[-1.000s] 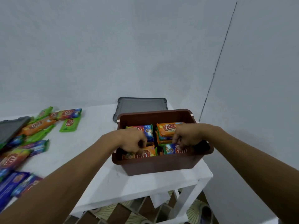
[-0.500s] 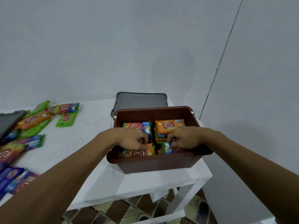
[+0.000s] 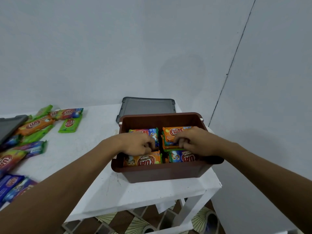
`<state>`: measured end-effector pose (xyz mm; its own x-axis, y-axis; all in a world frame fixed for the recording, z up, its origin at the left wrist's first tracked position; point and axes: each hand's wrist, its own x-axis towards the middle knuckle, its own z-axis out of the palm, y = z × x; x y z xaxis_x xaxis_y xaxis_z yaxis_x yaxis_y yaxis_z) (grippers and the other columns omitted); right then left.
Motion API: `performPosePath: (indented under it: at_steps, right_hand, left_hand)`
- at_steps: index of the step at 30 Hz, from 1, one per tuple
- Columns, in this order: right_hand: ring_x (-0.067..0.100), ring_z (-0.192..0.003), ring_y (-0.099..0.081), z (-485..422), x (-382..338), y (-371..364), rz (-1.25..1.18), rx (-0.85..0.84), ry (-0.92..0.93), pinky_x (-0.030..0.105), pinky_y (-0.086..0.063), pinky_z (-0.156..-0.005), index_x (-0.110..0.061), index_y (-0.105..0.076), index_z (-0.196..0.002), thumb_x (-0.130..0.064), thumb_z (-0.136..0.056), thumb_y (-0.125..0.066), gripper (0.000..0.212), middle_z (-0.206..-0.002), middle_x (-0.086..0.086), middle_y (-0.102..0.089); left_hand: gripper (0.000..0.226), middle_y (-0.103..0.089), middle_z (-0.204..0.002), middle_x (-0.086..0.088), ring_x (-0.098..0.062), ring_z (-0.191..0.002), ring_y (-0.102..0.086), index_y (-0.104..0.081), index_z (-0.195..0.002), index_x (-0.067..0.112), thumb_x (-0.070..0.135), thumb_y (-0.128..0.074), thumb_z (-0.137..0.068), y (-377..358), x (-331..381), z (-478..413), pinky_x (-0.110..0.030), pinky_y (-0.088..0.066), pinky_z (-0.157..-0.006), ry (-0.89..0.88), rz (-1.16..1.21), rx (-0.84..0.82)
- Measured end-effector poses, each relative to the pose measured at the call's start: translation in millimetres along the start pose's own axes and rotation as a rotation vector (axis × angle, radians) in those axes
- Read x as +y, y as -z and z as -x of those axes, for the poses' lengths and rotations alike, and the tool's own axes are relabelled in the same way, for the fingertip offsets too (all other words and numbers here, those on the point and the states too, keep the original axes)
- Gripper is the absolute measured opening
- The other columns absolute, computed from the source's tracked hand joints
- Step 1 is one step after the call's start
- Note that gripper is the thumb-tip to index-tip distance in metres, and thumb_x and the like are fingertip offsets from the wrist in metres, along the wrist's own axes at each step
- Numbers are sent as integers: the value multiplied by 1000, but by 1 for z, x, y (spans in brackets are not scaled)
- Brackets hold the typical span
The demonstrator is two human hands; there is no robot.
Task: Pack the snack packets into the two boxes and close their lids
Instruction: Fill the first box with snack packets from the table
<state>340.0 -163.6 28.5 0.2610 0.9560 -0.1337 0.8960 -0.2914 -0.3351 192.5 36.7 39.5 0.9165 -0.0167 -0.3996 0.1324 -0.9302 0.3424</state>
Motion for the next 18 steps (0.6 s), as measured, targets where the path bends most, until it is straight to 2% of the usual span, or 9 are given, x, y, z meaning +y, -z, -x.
performPosePath:
  at_steps: [2,3,5,7,9,13,16,18]
  right_hand:
    - [9,-78,-63,-5,2,1,39,142,13,30,-57,-74,-21,-63,-111,-16,-95,-53,19,-84,-15,-59]
    - [10,-79,-62,-9,1,2,93,170,-1,31,-57,-74,-20,-63,-110,-16,-93,-56,19,-85,-13,-59]
    - [14,-91,-61,-19,-1,4,210,137,-54,30,-55,-78,-21,-61,-115,-21,-90,-62,25,-102,-5,-62]
    - [17,-101,-59,-28,1,3,299,78,-92,28,-51,-83,-22,-57,-122,-27,-88,-66,35,-116,-2,-60]
    - [18,-103,-59,-34,4,0,330,88,-115,30,-51,-84,-23,-56,-123,-30,-88,-67,38,-119,-1,-60]
    - [17,-103,-59,-36,5,-2,336,110,-143,30,-51,-85,-23,-57,-123,-35,-88,-65,37,-120,-1,-61]
    - [10,-96,-58,-34,1,6,333,53,-162,23,-46,-72,-28,-60,-119,-41,-88,-63,33,-116,-7,-62]
    - [5,-88,-56,-39,-13,10,279,89,-138,24,-46,-66,-33,-62,-113,-41,-89,-60,25,-110,-12,-64]
  left_hand:
    - [12,-67,-94,3,-15,-85,-64,-60,-105,20,23,-60,-93,1,-6,-5,-31,-52,-73,-29,-34,176]
    - [12,-65,-93,5,-16,-85,-62,-56,-99,24,26,-64,-90,3,-9,-7,-32,-52,-71,-13,-115,246]
    - [25,-59,-103,6,-18,-93,-58,-50,-98,29,34,-69,-84,5,-13,-13,-32,-49,-69,45,-337,312]
    - [40,-56,-116,3,-21,-104,-57,-50,-113,27,38,-73,-81,6,-18,-19,-32,-48,-71,93,-464,290]
    - [55,-55,-124,0,-23,-110,-56,-48,-126,23,38,-74,-80,5,-24,-24,-34,-49,-75,126,-475,268]
    - [59,-56,-124,-2,-25,-111,-56,-50,-128,21,41,-75,-79,3,-25,-23,-39,-52,-81,131,-494,304]
    - [52,-60,-122,0,-21,-111,-56,-55,-126,21,48,-68,-83,10,-27,-4,-37,-51,-86,81,-455,287]
    - [39,-63,-118,-1,-20,-109,-57,-60,-120,20,43,-61,-90,9,-36,18,-37,-49,-88,17,-384,376]
